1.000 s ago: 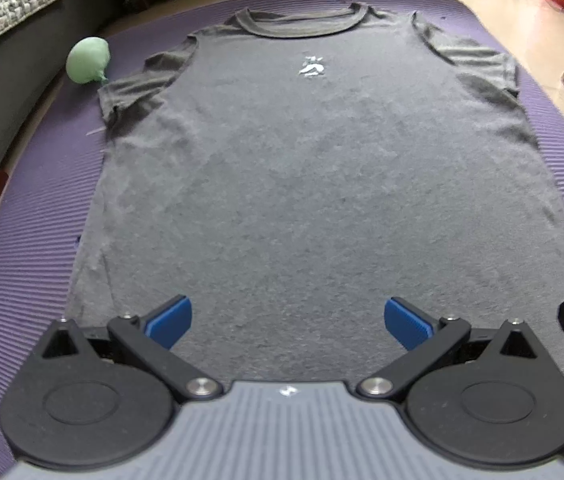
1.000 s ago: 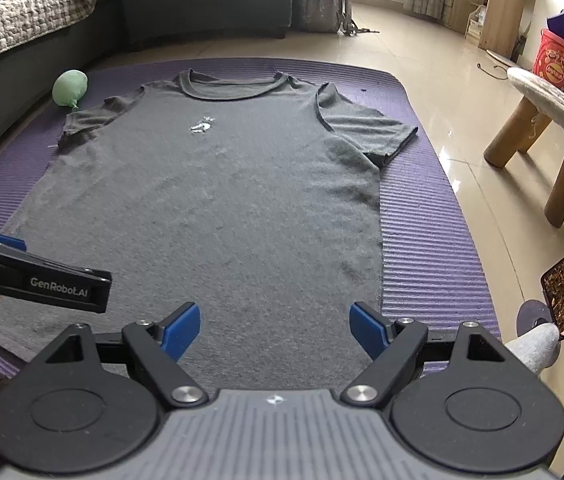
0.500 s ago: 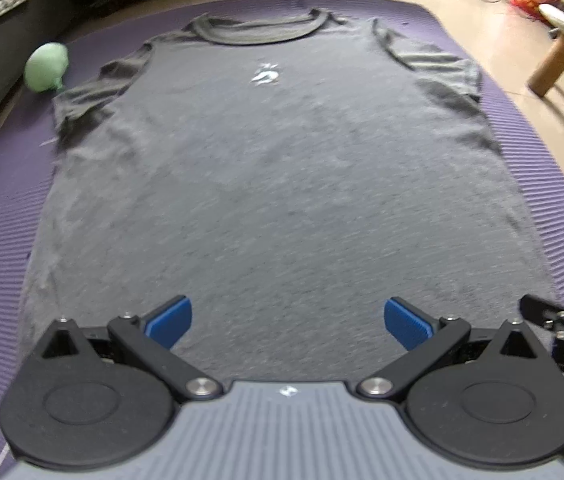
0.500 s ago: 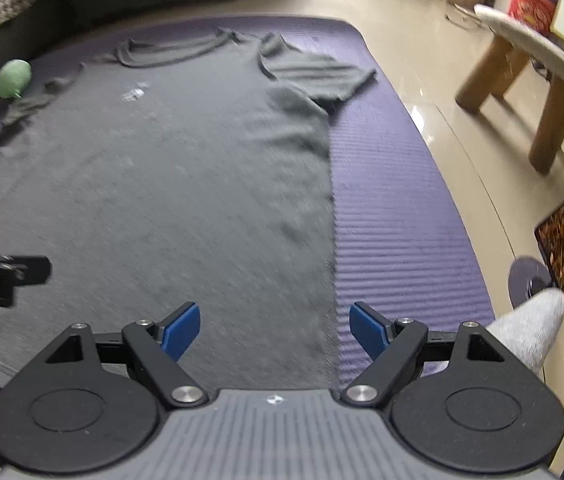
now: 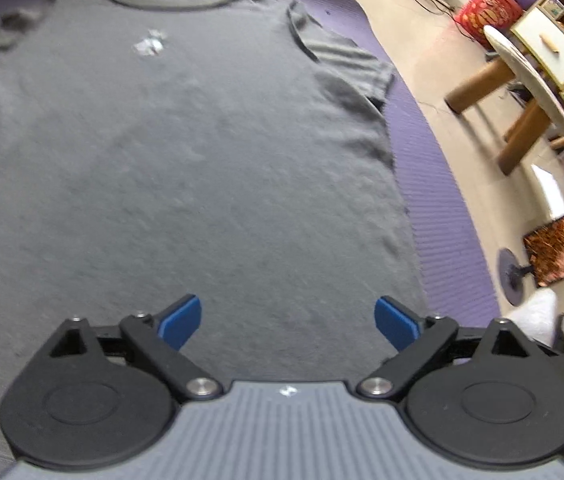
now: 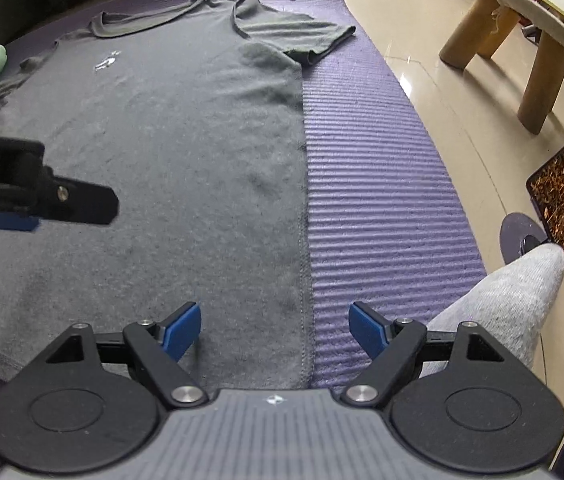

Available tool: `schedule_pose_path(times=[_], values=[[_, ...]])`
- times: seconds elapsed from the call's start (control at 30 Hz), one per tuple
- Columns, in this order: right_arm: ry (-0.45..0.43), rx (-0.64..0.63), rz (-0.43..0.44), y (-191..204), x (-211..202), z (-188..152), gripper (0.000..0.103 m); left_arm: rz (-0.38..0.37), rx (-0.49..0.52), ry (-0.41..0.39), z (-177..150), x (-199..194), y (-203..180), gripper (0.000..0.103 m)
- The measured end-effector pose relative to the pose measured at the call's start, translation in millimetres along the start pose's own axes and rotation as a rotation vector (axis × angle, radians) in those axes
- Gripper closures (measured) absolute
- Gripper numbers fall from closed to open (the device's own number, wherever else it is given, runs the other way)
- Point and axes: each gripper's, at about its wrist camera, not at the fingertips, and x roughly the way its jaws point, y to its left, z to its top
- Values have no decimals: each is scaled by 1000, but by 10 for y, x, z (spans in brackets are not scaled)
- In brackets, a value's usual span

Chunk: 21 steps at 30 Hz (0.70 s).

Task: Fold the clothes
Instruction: 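Close the right gripper on the side edge of the grey T-shirt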

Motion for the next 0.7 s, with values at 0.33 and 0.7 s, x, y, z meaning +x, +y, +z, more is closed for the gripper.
schedule_pose_path(times=[0.33, 0.7], values=[[-14, 62, 22, -67, -3, -54, 45, -58, -40, 22, -19, -59, 5, 8], [-69, 54, 66, -43, -96, -19, 94, -106, -37, 25, 27, -119, 42, 9]])
